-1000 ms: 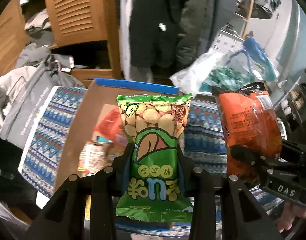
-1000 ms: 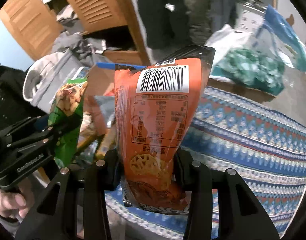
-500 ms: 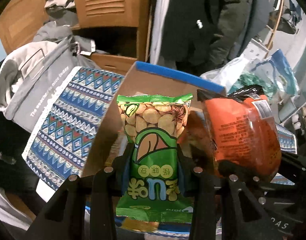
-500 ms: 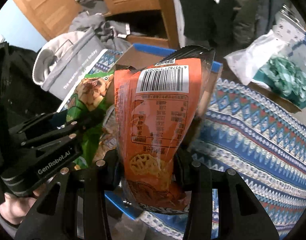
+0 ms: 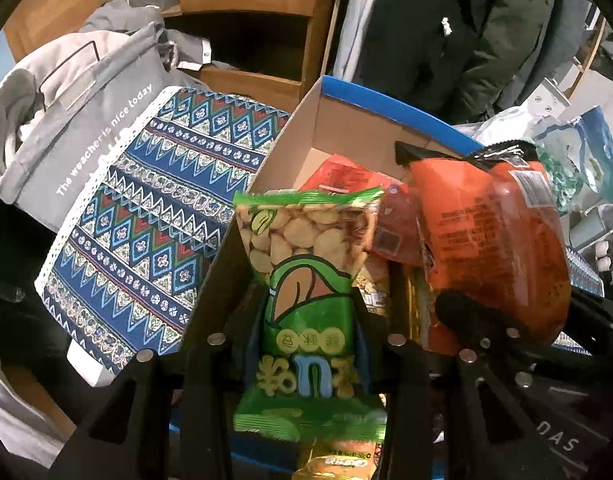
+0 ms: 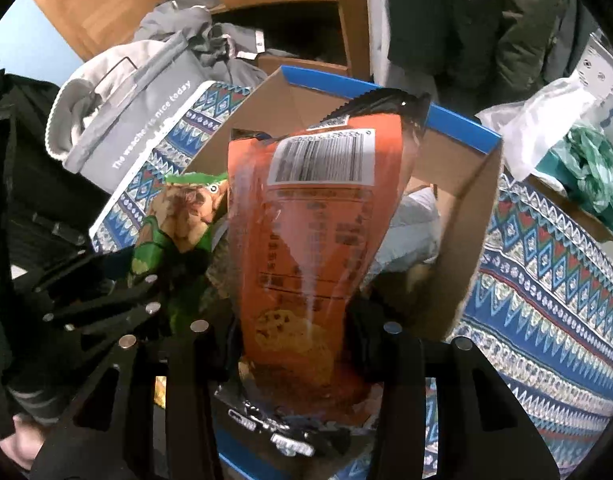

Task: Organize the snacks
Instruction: 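Lower the green bag into the box with the left gripper while the right lowers the orange bag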

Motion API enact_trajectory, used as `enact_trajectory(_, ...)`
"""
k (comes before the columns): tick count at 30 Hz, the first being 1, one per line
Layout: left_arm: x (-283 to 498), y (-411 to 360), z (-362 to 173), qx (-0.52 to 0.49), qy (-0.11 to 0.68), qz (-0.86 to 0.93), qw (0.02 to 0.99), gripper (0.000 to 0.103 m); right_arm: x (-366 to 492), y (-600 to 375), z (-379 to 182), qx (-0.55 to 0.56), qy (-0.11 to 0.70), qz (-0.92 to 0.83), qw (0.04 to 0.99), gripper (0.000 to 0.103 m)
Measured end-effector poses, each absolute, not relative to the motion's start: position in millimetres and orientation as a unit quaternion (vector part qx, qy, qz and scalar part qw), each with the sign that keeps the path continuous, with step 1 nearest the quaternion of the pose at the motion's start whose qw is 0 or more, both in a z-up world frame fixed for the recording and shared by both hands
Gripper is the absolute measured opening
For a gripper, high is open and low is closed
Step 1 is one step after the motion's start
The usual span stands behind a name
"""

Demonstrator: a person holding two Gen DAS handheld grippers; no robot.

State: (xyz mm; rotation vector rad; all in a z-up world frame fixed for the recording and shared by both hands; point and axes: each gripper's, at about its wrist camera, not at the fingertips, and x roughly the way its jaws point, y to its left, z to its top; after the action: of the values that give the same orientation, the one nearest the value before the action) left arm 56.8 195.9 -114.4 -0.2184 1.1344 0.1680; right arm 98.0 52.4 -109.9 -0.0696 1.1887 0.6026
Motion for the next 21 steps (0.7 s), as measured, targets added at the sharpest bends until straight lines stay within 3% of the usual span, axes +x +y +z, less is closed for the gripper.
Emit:
enact_trajectory(2,55.7,196.6,-113.1,-0.101,0.533,0.083,0.836,0.04,99.8,52.4,-111.8,-0.031,0.553,0.28,0.784,0.047)
enact_trajectory(8,49.3,199.5,-105.2,-0.099,0.524,0.09,0.841,0.065,93.7,44.8,-95.2,-0.034,0.533,0.274,0.8,0.056)
enact_trajectory(13,41.2,200.3,-89.7,-0.102,0.511,0.09,0.849,0.073,88.5,36.4,-72.2,-0.029,0.511,0.278,0.813,0.063)
enact_trajectory(21,23.3,199.2,-61.5,-0.108,0.486,0.084,0.863,0.074,78.4,21.9,-36.3,-0.027,0.475,0.272,0.837,0.066)
